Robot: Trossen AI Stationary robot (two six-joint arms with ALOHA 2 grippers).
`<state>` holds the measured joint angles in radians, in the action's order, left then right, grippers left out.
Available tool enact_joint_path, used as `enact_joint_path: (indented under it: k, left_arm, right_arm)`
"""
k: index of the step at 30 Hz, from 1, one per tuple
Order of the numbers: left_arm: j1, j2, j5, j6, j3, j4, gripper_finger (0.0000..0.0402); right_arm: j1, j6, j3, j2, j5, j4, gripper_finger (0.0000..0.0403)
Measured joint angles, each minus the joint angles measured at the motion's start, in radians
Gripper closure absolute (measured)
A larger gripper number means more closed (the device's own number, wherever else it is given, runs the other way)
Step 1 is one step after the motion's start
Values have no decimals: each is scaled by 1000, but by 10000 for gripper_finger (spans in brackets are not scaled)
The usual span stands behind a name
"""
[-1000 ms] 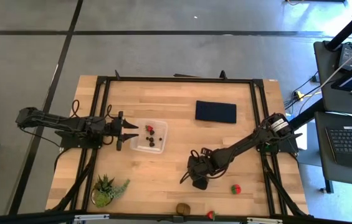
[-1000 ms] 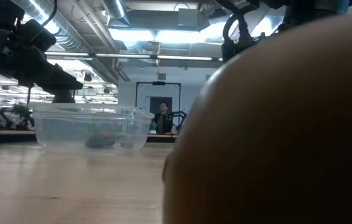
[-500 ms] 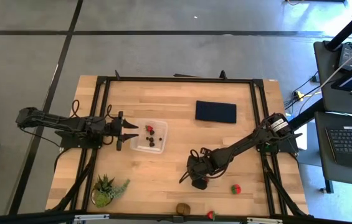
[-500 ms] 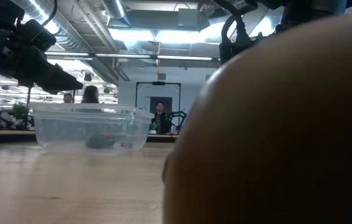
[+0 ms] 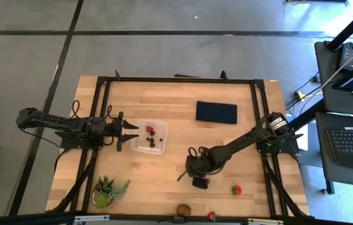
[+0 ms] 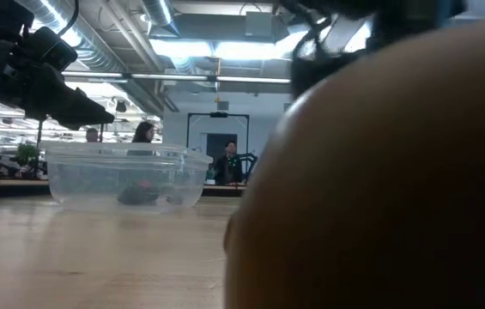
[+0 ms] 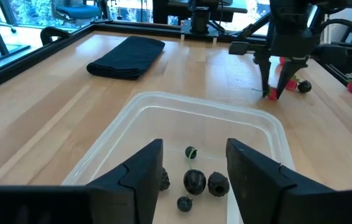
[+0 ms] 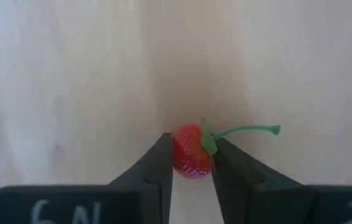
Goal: Pick and placing Produce into tupperware
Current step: Put the top strawberry into the transparent bin
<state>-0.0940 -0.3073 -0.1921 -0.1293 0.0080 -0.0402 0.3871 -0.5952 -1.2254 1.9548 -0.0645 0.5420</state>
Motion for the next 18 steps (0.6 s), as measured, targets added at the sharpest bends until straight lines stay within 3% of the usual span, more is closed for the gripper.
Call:
enact_joint_path:
  k: [10,18]
  left_arm:
    - [0,0,0,0,0,0,238]
    - [0,0,0,1,0,0,236]
  right_arm:
    - [-175,392,-210,-9,-34,-32,311]
    - [-278,573,-253,-9,-33,-285,310]
